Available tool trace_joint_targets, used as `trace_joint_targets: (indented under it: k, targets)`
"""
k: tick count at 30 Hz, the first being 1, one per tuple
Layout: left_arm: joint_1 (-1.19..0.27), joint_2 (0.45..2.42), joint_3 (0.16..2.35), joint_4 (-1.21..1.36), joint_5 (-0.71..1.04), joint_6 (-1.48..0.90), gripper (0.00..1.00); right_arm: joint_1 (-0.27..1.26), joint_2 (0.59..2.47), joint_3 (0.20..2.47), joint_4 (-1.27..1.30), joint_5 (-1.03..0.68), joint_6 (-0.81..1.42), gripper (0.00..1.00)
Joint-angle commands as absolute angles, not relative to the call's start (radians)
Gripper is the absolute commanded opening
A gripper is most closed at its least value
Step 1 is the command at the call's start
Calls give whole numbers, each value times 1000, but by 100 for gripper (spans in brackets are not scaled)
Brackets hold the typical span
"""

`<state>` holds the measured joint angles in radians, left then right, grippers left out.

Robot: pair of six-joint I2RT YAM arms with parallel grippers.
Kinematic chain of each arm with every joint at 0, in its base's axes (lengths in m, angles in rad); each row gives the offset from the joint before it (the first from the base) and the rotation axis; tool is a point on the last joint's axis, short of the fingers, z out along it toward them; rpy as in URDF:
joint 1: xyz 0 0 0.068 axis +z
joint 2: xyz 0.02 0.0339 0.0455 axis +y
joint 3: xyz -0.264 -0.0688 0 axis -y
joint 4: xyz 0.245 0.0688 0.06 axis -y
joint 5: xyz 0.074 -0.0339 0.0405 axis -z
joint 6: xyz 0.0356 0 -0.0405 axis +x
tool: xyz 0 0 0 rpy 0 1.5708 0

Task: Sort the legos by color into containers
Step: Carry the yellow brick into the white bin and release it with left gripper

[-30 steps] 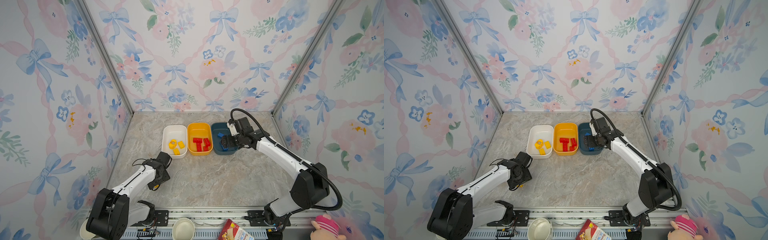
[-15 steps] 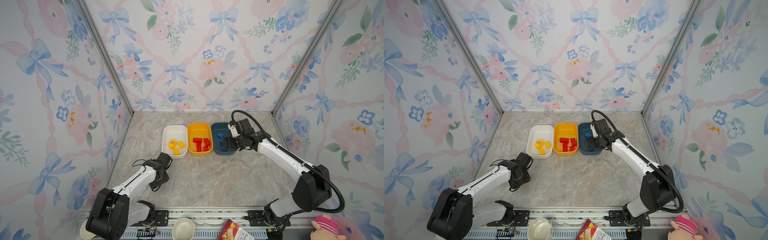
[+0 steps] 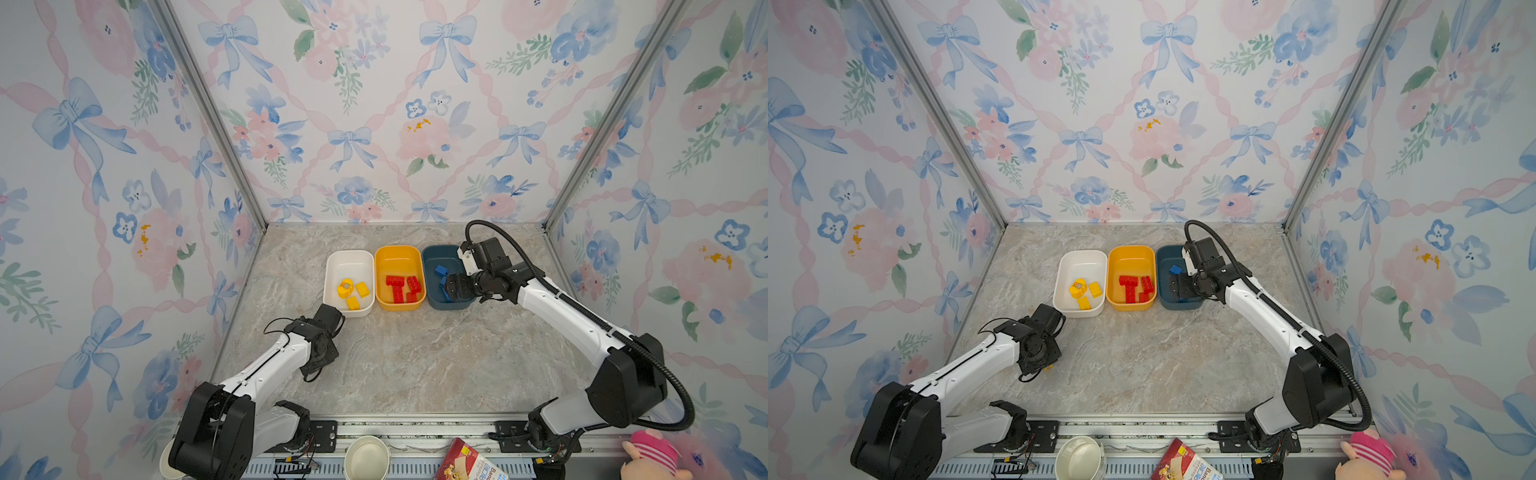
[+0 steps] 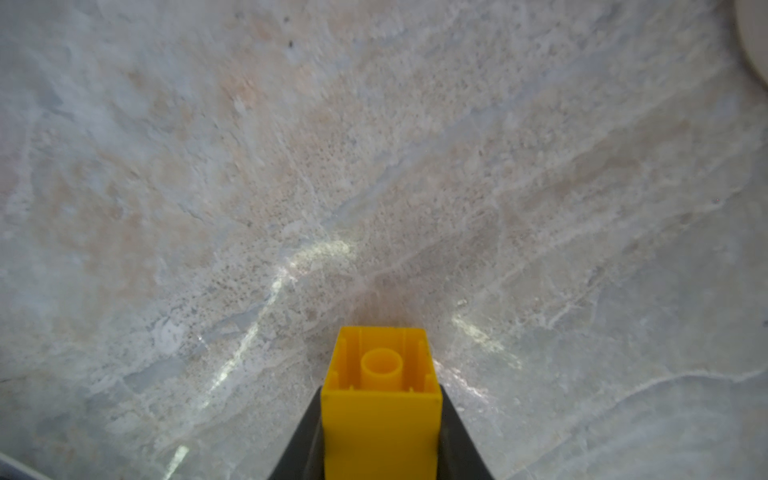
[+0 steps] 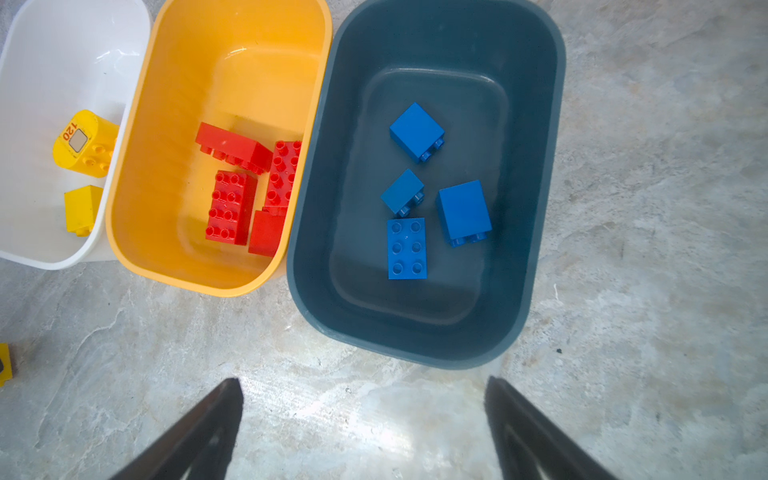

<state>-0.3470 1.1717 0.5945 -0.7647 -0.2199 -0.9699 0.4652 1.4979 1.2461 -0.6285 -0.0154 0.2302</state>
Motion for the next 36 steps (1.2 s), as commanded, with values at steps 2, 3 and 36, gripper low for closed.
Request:
trace_joint_targets:
  k: [2, 3, 36]
  targets:
    - [-350, 1143, 649, -769, -258, -947, 25, 483, 1471, 1230, -653, -19, 255, 94]
    - [-350, 1140, 660, -771, -261, -944, 25, 485, 1470, 1230, -655, -18, 256, 94]
    - [-376, 1526, 1179, -518, -283, -668, 24, 511, 1430, 1166, -652, -22, 321, 98]
